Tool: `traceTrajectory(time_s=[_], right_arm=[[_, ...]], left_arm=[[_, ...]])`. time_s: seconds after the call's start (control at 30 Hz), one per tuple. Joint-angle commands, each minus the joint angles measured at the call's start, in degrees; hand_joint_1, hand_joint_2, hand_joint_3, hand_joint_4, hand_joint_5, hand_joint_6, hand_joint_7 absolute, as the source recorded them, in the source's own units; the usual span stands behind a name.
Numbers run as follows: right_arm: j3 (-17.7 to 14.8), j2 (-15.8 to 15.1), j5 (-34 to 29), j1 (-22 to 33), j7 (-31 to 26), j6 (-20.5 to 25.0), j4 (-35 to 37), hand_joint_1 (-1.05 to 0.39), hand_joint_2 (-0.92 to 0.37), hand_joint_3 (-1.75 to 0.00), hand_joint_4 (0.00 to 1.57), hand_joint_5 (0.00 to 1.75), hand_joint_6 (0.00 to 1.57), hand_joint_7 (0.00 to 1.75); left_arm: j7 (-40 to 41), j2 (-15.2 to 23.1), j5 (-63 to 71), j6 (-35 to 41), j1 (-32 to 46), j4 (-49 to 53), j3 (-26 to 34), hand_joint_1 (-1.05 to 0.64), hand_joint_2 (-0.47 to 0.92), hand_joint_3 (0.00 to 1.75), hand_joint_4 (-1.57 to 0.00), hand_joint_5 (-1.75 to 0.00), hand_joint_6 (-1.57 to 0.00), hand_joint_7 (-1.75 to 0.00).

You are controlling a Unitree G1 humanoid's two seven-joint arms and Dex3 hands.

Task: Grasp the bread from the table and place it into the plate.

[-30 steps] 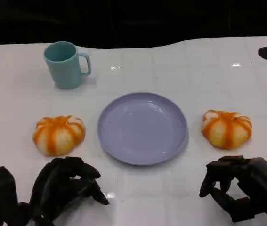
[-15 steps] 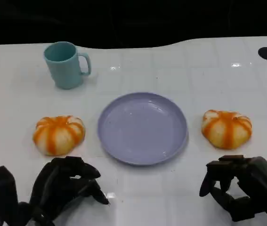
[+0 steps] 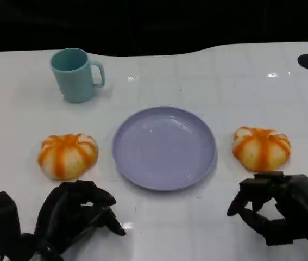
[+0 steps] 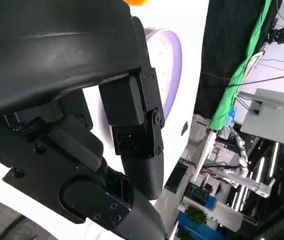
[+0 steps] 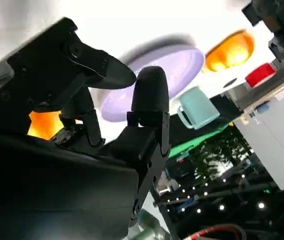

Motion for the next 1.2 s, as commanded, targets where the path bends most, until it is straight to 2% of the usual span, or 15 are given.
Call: traceTrajectory(time_s=[0.03,0.17,0.2,0.33,0.43,0.57,0.8,1.03,1.2], right_arm=[[-1.3,-1.61,0.08,1.31,-0.02,2.22,-3.87,-0.24,-0.58,-0.68,0.66,1.2,0.8,0.61],[-2.02,-3.13,-1.14,2.4,1.18,5.79,-8.89,-0.3,-0.76,-0.34,0.57,1.01,0.79,0.36],[-2.22,-3.62,-1.64,2.68,1.62,6.97,-10.33,-0.33,-0.82,-0.22,0.51,0.9,0.76,0.26],[-2.99,-4.88,-2.24,3.26,3.05,10.28,-14.67,-0.36,-0.89,-0.06,0.42,0.7,0.69,0.12],[-3.69,-5.81,-4.22,3.22,2.66,12.99,-17.46,-0.37,-0.9,-0.02,0.42,0.56,0.67,0.06],[-3.93,-7.14,-6.65,3.13,3.98,17.34,-20.4,-0.4,-0.91,-0.01,0.37,0.47,0.63,0.01],[-3.03,-8.3,-12.03,2.27,10.3,28.49,-26.23,-0.45,-0.85,0.0,0.19,0.37,0.46,0.0],[0.36,-7.94,-17.23,-1.84,11.62,35.26,-24.05,-0.47,-0.8,0.0,0.1,0.36,0.39,0.0],[4.02,-7.5,-19.92,-5.57,11.79,38.45,-19.39,-0.48,-0.78,0.0,0.04,0.42,0.35,0.0]], left_arm=[[-0.31,1.28,0.34,-0.5,-0.42,0.37,0.27,-1.05,0.7,0.0,-1.57,-0.58,-1.57,-0.21],[-0.44,1.25,0.18,-0.43,-0.47,0.45,0.34,-1.05,0.7,0.0,-1.57,-0.58,-1.57,-0.21],[-0.5,1.26,0.19,-0.52,-0.5,0.57,0.36,-1.05,0.7,0.0,-1.57,-0.58,-1.57,-0.21],[-0.44,1.23,0.29,-0.78,-0.6,0.85,0.35,-1.05,0.7,0.0,-1.57,-0.58,-1.57,-0.21],[-0.26,1.15,0.16,-0.39,-0.6,0.7,0.37,-1.05,0.7,0.0,-1.57,-0.59,-1.57,-0.22],[-0.12,1.15,0.33,-0.43,-0.76,0.89,0.29,-1.05,0.69,0.0,-1.57,-0.59,-1.57,-0.22],[-0.03,1.02,0.2,-0.18,-0.83,0.94,0.34,-1.05,0.69,0.0,-1.57,-0.6,-1.57,-0.22],[0.58,0.89,0.56,-0.24,-0.86,0.75,0.15,-1.05,0.69,0.0,-1.57,-0.6,-1.57,-0.23],[0.33,0.92,0.66,-0.63,-1.06,1.2,0.34,-1.05,0.7,0.0,-1.57,-0.6,-1.57,-0.23]])
